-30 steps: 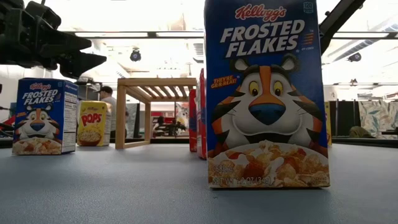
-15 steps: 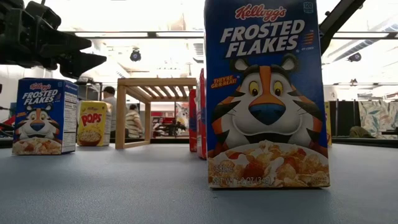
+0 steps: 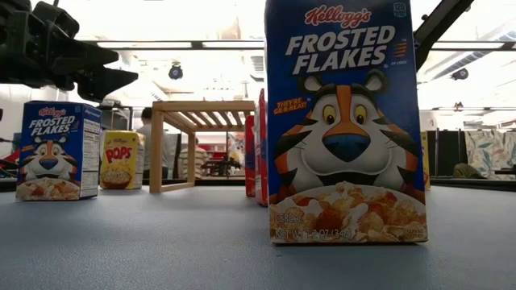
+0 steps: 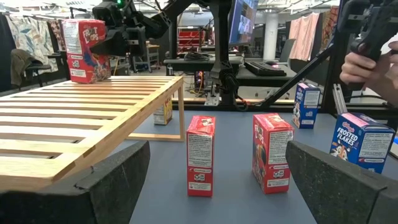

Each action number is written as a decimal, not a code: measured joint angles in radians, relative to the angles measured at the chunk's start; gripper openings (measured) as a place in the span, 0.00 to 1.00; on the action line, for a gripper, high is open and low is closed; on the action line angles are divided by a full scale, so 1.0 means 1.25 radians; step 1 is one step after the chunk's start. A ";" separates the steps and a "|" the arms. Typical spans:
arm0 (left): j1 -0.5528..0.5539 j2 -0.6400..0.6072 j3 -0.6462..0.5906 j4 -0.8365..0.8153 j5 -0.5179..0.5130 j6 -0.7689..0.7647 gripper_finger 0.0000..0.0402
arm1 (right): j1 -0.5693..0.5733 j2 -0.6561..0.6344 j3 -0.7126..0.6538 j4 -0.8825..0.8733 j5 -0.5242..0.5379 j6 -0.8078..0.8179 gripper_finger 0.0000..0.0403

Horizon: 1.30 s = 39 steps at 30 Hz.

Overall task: Stack cereal on shelf
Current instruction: Put the bottom right red cereal box on the shelf

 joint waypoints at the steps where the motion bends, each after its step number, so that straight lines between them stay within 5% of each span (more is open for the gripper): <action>1: 0.000 0.000 0.000 0.000 0.000 0.000 0.89 | 0.000 0.000 0.000 0.000 0.000 0.003 0.38; 30: 0.000 0.000 0.000 0.000 0.000 0.000 0.89 | 0.000 -0.001 -0.001 -0.004 0.015 0.049 0.39; 39: 0.000 0.000 0.000 0.000 0.000 0.000 0.89 | 0.000 -0.001 -0.001 -0.011 0.015 0.062 0.51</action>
